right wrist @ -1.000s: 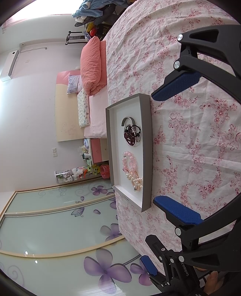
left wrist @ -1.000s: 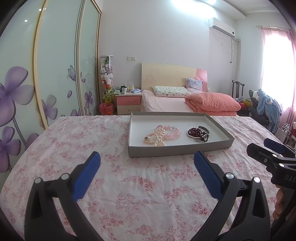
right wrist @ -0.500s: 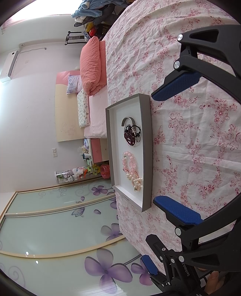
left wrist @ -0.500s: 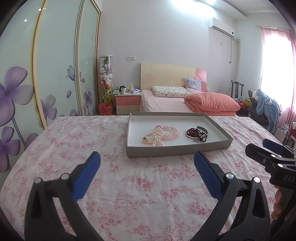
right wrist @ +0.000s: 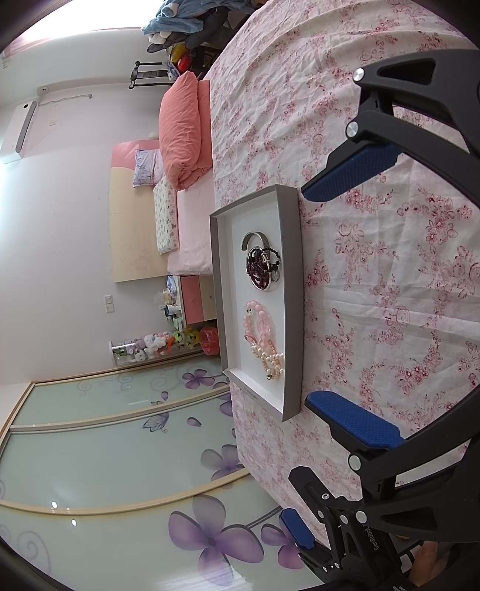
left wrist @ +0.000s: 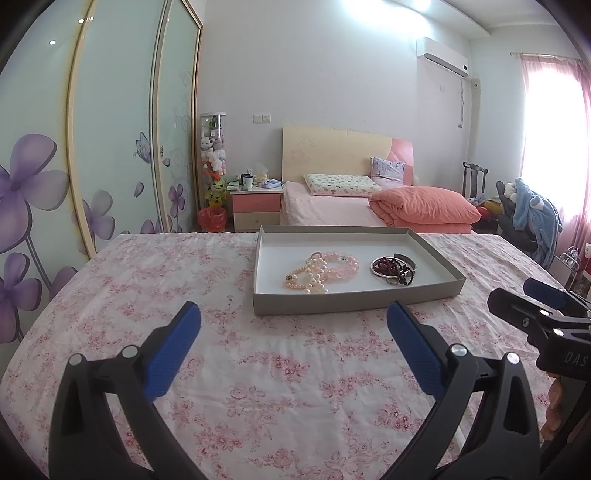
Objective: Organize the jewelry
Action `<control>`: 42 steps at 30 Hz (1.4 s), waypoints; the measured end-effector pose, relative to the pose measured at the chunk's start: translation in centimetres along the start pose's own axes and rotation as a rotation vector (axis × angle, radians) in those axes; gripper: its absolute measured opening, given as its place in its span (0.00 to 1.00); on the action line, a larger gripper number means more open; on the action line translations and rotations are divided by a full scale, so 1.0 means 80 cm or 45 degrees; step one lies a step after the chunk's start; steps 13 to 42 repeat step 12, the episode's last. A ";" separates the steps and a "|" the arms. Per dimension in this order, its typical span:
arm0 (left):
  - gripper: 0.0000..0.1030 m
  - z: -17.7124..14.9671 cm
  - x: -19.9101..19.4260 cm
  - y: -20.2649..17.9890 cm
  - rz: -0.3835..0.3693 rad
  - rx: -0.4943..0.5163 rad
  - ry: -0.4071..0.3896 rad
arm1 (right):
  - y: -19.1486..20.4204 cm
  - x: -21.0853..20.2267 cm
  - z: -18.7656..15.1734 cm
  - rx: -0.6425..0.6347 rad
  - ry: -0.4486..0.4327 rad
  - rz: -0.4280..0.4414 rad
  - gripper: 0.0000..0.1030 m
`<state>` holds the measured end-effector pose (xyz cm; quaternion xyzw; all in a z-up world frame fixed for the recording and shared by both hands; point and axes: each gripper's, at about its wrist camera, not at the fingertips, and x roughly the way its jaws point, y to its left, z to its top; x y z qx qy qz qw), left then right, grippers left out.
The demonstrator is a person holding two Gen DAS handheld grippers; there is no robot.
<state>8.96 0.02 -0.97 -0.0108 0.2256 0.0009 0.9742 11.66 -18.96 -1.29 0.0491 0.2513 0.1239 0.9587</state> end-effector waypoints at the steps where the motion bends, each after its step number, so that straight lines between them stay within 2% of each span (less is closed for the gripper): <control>1: 0.96 0.000 0.000 -0.002 0.000 0.001 0.000 | -0.001 0.000 0.000 0.001 0.001 0.000 0.98; 42: 0.96 0.001 0.001 0.005 -0.014 -0.018 0.018 | 0.001 0.001 0.000 0.003 0.002 0.001 0.98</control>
